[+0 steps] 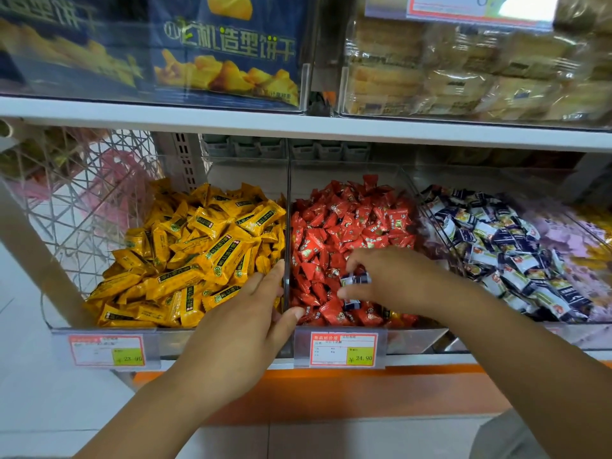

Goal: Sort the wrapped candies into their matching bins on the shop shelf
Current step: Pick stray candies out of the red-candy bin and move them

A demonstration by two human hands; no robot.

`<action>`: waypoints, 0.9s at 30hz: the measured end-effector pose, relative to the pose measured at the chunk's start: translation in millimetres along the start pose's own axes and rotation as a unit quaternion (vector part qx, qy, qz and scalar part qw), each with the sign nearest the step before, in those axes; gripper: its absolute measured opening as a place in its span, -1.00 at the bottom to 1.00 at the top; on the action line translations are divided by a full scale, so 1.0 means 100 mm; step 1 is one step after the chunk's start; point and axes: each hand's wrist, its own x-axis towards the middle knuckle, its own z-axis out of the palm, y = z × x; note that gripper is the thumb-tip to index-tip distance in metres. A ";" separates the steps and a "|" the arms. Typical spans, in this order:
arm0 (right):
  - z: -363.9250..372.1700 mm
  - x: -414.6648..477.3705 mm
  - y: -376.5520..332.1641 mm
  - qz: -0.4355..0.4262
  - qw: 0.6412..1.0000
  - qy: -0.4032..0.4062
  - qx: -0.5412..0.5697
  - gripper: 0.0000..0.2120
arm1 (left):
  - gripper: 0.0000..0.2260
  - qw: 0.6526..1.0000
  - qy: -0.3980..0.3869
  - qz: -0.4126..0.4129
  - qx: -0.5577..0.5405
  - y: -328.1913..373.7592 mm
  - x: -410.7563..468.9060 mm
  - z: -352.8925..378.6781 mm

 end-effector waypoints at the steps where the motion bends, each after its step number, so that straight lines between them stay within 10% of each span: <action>1: 0.05 0.02 -0.01 0.003 1.000 0.008 -0.027 -0.57 | -0.38 1.000 0.000 0.001 0.000 0.00 0.00 0.00; 7: -0.13 -0.08 0.08 -0.011 0.986 0.130 0.106 -0.79 | -0.28 1.000 -0.008 0.006 0.002 0.01 0.00 -0.01; 13: -0.44 -0.26 0.52 0.079 0.900 0.398 0.160 -0.87 | -0.26 1.000 0.004 0.012 -0.008 -0.02 -0.01 0.01; 20: 0.06 -0.09 1.23 0.217 0.956 0.198 -0.002 -0.57 | -0.30 1.000 0.018 0.015 -0.012 -0.07 0.01 0.06; 27: -0.06 -0.20 1.14 0.221 0.952 0.207 0.047 -0.53 | -0.29 1.000 0.007 0.009 -0.023 -0.03 0.00 0.02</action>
